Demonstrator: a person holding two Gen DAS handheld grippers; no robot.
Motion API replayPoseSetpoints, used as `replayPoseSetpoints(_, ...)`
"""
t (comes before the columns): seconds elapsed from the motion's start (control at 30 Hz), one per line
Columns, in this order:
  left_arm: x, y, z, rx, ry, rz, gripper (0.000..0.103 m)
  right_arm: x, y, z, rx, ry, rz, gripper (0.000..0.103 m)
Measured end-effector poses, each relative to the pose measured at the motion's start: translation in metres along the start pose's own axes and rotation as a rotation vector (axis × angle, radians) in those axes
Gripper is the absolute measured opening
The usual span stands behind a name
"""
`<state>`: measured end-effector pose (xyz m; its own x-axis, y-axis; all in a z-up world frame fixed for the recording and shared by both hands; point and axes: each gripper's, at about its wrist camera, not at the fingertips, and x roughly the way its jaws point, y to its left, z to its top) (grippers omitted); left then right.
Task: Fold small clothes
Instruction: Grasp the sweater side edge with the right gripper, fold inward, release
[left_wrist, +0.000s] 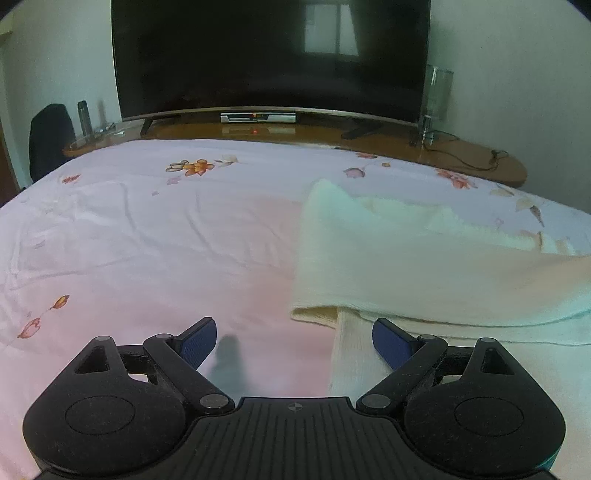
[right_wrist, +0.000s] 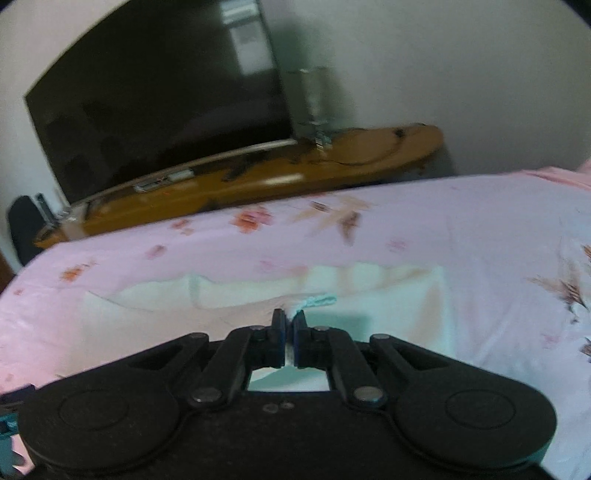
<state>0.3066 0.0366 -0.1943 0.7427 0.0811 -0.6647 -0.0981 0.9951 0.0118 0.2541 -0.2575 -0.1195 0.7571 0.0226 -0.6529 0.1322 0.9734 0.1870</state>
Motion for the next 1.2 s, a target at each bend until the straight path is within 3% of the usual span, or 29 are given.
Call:
replayPoseSetpoints(0.23, 0.014, -0.005, 0.008, 0.014, 0.009, 0.078, 0.091, 0.001, -0.019, -0.011, 0.026, -0.008, -0.067, 0.005)
replayPoseSetpoints(0.4, 0.01, -0.003, 0.003, 0.014, -0.003, 0.073, 0.091, 0.0, -0.034, -0.009, 0.072, -0.048, -0.126, 0.005)
replayPoseSetpoints(0.77, 0.011, 0.002, -0.007, -0.045, -0.005, 0.085, 0.091, 0.023, -0.044, -0.028, 0.025, 0.055, -0.199, 0.005)
replayPoseSetpoints(0.9, -0.001, 0.01, 0.0, -0.07, 0.035, 0.034, 0.091, 0.024, -0.045, -0.023, 0.024, 0.086, -0.203, 0.007)
replayPoseSetpoints(0.97, -0.019, 0.015, 0.005, -0.072, 0.025, -0.019, 0.091, 0.012, -0.05, -0.021, 0.05, 0.067, -0.19, 0.016)
replayPoseSetpoints(1.07, -0.037, 0.023, 0.019, -0.11, -0.01, -0.068, 0.091, -0.006, -0.055, -0.016, 0.067, 0.017, -0.178, 0.016)
replayPoseSetpoints(1.2, -0.011, 0.015, 0.046, -0.164, 0.008, -0.098, 0.091, -0.003, -0.043, -0.004, 0.042, -0.01, -0.132, 0.016)
